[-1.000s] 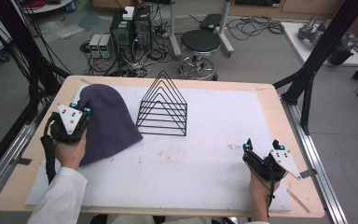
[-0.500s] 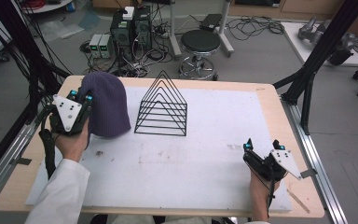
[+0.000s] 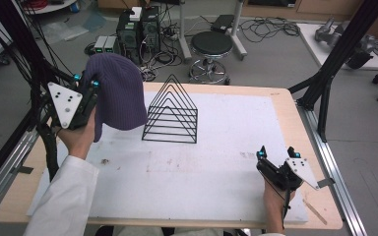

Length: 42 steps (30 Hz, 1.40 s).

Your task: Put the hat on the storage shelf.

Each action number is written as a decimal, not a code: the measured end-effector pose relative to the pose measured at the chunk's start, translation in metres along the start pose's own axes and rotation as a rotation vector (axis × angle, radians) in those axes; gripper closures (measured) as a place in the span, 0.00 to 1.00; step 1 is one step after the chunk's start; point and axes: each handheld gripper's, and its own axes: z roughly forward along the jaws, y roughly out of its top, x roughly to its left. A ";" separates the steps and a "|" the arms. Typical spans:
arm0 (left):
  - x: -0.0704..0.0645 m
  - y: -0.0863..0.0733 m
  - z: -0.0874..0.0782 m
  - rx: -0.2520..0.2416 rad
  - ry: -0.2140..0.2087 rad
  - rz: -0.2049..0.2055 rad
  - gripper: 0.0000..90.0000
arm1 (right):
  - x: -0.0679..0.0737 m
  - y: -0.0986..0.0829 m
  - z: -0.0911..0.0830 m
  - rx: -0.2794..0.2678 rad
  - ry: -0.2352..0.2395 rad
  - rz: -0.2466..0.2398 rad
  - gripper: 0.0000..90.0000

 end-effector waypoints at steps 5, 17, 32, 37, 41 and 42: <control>-0.003 0.017 0.005 -0.033 -0.025 -0.017 0.85 | 0.001 0.001 -0.001 -0.018 -0.005 -0.011 0.11; -0.018 0.042 0.012 -0.069 -0.093 -0.035 0.85 | 0.028 0.038 0.003 -0.049 0.220 0.054 0.11; -0.025 0.072 0.000 -0.127 -0.156 -0.085 0.85 | 0.132 0.092 0.036 -0.022 0.656 -0.038 0.11; -0.034 0.075 -0.001 -0.130 -0.196 -0.109 0.85 | 0.154 0.094 0.040 -0.014 0.712 -0.049 0.11; -0.041 0.076 0.001 -0.128 -0.226 -0.132 0.85 | 0.166 0.094 0.044 -0.028 0.749 -0.054 0.11; -0.043 0.076 0.001 -0.131 -0.236 -0.147 0.85 | 0.168 0.095 0.045 -0.029 0.758 -0.046 0.11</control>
